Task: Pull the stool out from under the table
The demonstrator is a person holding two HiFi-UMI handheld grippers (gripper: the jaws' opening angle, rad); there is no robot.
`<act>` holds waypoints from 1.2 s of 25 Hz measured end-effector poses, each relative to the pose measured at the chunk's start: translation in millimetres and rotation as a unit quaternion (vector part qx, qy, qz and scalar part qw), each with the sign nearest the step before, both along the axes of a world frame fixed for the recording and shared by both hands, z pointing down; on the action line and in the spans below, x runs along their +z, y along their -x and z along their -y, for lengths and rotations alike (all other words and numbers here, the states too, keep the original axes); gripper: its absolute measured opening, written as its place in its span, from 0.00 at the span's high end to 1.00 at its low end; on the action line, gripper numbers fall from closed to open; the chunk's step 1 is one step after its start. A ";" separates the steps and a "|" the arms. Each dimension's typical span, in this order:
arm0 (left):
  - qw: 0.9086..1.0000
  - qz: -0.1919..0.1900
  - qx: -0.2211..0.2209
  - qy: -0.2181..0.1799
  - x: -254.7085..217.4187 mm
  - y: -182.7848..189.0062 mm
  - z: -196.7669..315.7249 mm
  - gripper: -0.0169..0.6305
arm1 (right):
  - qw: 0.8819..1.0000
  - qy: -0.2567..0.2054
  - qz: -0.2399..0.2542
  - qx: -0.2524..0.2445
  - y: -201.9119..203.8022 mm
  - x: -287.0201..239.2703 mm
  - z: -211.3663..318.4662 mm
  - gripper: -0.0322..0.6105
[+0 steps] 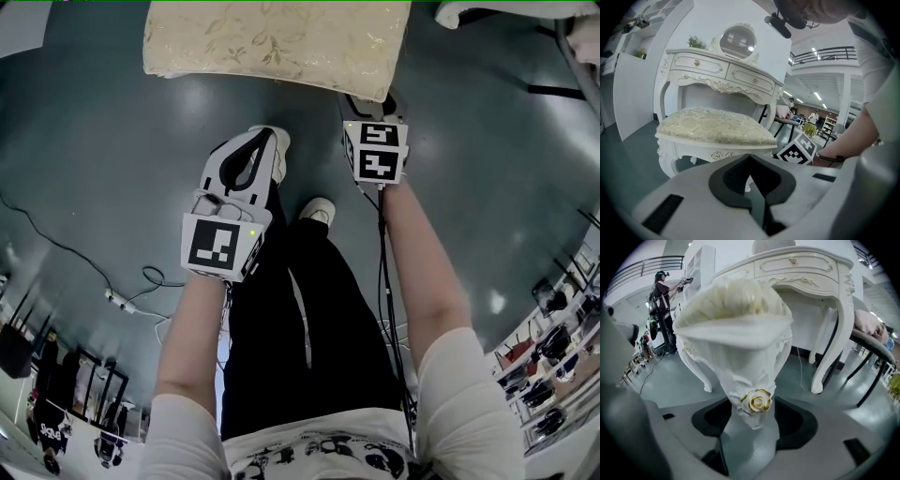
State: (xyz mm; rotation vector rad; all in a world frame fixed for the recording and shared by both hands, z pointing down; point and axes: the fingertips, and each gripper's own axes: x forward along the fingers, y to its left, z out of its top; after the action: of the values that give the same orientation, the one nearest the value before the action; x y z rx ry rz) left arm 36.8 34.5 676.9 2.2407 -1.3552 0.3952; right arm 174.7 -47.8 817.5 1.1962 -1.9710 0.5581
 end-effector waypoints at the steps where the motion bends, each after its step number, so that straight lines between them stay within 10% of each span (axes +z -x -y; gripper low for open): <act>1: 1.000 0.001 -0.003 -0.001 -4.9 -0.7 1.2 0.95 | 1.000 0.006 0.002 0.005 -1.8 -6.9 -4.5 0.52; 6: 1.000 0.002 -0.013 -0.016 -48.0 -0.7 10.6 0.95 | 0.999 0.043 0.009 0.013 -6.7 -62.4 -31.2 0.54; 10: 0.999 0.015 -0.022 -0.033 -106.1 6.3 18.3 0.95 | 0.999 0.000 0.029 0.032 -11.0 -139.9 -37.1 0.89; 30: 0.982 0.005 0.017 -0.186 -463.4 29.2 101.3 0.95 | 0.955 -0.258 0.145 0.009 44.1 -583.5 27.2 0.92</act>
State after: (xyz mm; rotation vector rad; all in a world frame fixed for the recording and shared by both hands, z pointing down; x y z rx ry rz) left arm 7.7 -66.7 213.6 2.5656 -1.4979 0.1733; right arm 130.5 -75.0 234.0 1.5102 -2.4559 0.2362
